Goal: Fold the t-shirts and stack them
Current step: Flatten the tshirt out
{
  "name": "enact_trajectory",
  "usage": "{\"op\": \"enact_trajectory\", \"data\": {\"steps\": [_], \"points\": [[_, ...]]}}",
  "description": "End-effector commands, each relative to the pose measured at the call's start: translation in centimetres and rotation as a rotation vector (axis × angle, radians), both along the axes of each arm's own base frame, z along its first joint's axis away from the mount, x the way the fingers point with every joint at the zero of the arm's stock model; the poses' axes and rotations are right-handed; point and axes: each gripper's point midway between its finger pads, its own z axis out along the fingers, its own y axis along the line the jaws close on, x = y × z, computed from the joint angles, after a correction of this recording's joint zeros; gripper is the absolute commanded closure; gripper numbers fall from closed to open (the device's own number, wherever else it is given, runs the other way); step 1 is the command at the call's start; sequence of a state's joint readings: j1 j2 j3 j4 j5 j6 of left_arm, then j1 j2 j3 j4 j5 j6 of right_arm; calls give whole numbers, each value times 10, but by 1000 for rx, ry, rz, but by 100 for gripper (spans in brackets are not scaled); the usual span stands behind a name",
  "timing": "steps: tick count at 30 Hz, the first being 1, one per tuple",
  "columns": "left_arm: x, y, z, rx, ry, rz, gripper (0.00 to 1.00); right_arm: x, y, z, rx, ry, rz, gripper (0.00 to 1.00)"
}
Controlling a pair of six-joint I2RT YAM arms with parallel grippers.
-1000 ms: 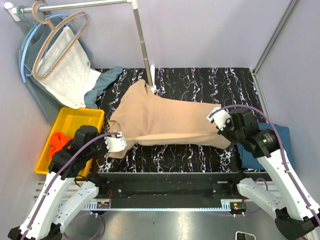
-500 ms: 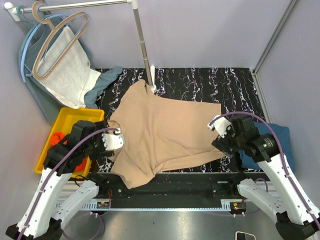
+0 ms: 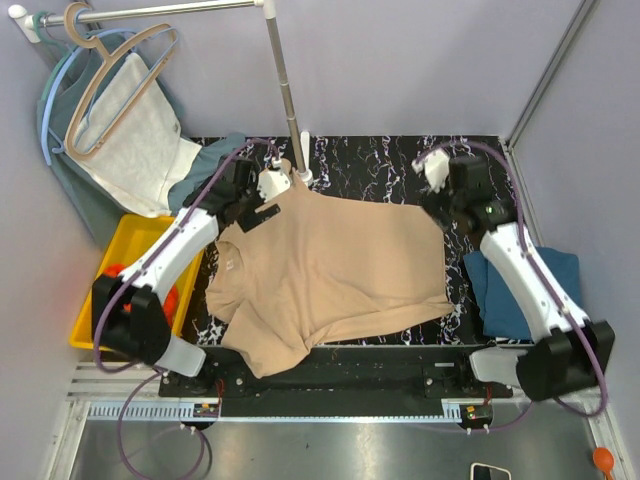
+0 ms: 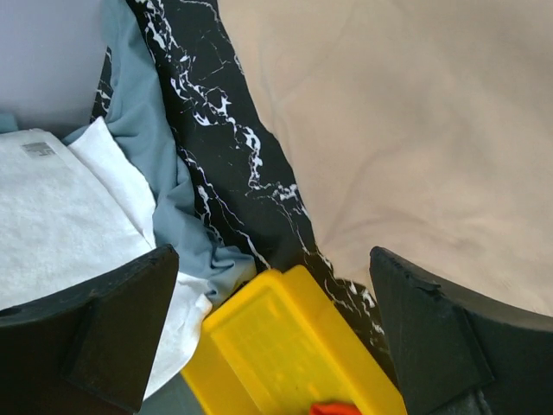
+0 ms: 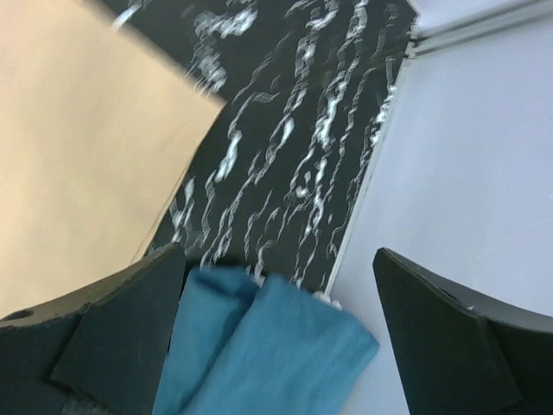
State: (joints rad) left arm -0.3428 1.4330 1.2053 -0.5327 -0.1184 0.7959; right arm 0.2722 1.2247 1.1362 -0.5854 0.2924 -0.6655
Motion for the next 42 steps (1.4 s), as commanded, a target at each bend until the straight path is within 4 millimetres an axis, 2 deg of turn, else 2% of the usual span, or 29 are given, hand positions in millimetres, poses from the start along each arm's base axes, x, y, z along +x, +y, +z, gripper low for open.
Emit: {"op": "enact_trajectory", "data": {"steps": [1, 2, 3, 4, 5, 7, 8, 10, 11, 13, 14, 16, 17, 19, 20, 25, 32, 37, 42], "points": [[59, 5, 39, -105, -147, 107, 1, 62, -3, 26, 164, -97, -100, 0], [65, 7, 36, -118, -137, 122, 1, 73, -3, 7, 172, -50, -117, 0], [73, 10, 22, -112, -108, 138, 1, 81, 0, 5, 186, -44, -118, 0], [80, 10, 23, -108, -111, 146, 1, 86, 0, -2, 194, -28, -123, 0], [86, 12, 8, -91, -84, 149, 1, 97, -2, -18, 202, -9, -142, 0], [98, 14, 3, -73, -89, 161, 1, 108, -4, -33, 214, 2, -151, 0], [104, 13, -15, -52, -57, 159, 1, 117, -5, -49, 216, 21, -162, 0], [112, 15, -24, -23, -46, 167, 1, 124, -7, -66, 222, 48, -181, 0], [117, 15, -38, -8, -25, 166, 1, 128, -8, -83, 226, 74, -199, 0], [124, 16, -45, 10, -20, 167, 1, 131, -7, -97, 234, 95, -208, 0], [127, 16, -56, 22, -1, 166, 1, 133, -6, -110, 240, 110, -212, 0], [134, 17, -60, 45, -5, 163, 1, 135, -5, -125, 248, 130, -219, 0], [137, 18, -70, 61, 7, 164, 1, 136, -3, -129, 252, 136, -215, 0], [143, 21, -75, 95, -1, 161, 1, 137, -2, -141, 250, 155, -219, 0], [144, 22, -83, 112, 8, 158, 1, 137, -2, -144, 249, 160, -219, 0], [150, 25, -100, 155, 16, 151, 1, 141, -1, -156, 250, 172, -214, 1], [158, 27, -114, 190, 24, 143, 1, 147, -1, -167, 232, 189, -206, 1], [154, 32, -121, 239, 43, 127, 1, 149, -7, -174, 183, 196, -204, 1], [143, 39, -129, 286, 62, 110, 1, 155, -15, -171, 133, 170, -206, 1]]}}
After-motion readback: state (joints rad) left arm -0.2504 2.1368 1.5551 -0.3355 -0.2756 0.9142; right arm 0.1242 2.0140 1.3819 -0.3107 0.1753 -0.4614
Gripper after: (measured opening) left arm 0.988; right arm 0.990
